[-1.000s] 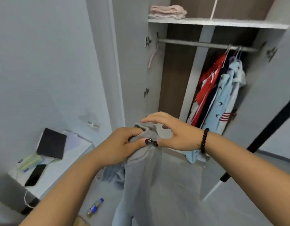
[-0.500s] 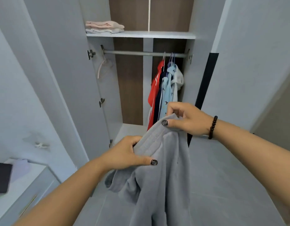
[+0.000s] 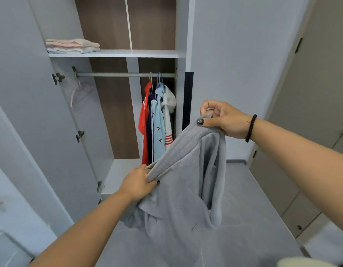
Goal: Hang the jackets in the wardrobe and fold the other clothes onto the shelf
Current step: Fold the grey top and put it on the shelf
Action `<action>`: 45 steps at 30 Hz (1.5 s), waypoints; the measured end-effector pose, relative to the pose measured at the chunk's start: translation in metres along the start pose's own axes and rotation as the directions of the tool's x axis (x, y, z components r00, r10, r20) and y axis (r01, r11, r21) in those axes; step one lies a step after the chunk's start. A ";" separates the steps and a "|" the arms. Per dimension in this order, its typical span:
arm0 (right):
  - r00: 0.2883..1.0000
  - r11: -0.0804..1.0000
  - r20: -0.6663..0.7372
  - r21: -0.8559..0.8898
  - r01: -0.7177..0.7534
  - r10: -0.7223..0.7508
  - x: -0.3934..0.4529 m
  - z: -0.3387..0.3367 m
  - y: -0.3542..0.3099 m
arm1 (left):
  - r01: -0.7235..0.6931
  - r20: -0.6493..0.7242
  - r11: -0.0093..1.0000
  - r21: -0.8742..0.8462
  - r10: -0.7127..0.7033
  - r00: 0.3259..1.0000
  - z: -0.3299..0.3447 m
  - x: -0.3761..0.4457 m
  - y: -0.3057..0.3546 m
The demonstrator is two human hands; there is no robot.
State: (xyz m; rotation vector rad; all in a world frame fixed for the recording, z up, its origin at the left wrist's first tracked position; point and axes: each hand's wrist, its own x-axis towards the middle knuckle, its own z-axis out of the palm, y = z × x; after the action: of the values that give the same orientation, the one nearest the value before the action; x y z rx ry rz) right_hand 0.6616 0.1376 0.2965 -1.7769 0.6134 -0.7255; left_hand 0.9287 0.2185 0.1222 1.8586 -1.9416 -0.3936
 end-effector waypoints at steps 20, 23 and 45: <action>0.994 -0.153 0.096 -0.983 0.102 0.045 0.002 0.012 -0.029 | -0.127 0.152 0.908 0.400 0.071 0.986 -0.187 0.024 -0.055; 0.997 -0.149 0.073 -0.986 0.074 0.008 0.008 0.018 -0.030 | -0.144 0.059 0.944 0.296 0.132 0.989 -0.196 0.013 -0.073; 0.929 0.060 -0.346 -0.938 -0.341 -0.133 0.048 0.048 0.027 | 0.403 0.338 0.858 -0.317 -0.295 0.894 -0.072 -0.062 -0.124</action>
State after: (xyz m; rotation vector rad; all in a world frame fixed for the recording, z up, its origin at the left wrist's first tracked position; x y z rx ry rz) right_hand 0.7282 0.1262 0.2673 -2.8592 1.8748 -0.4548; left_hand 1.0728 0.2786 0.1185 1.9638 -1.5210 -1.1208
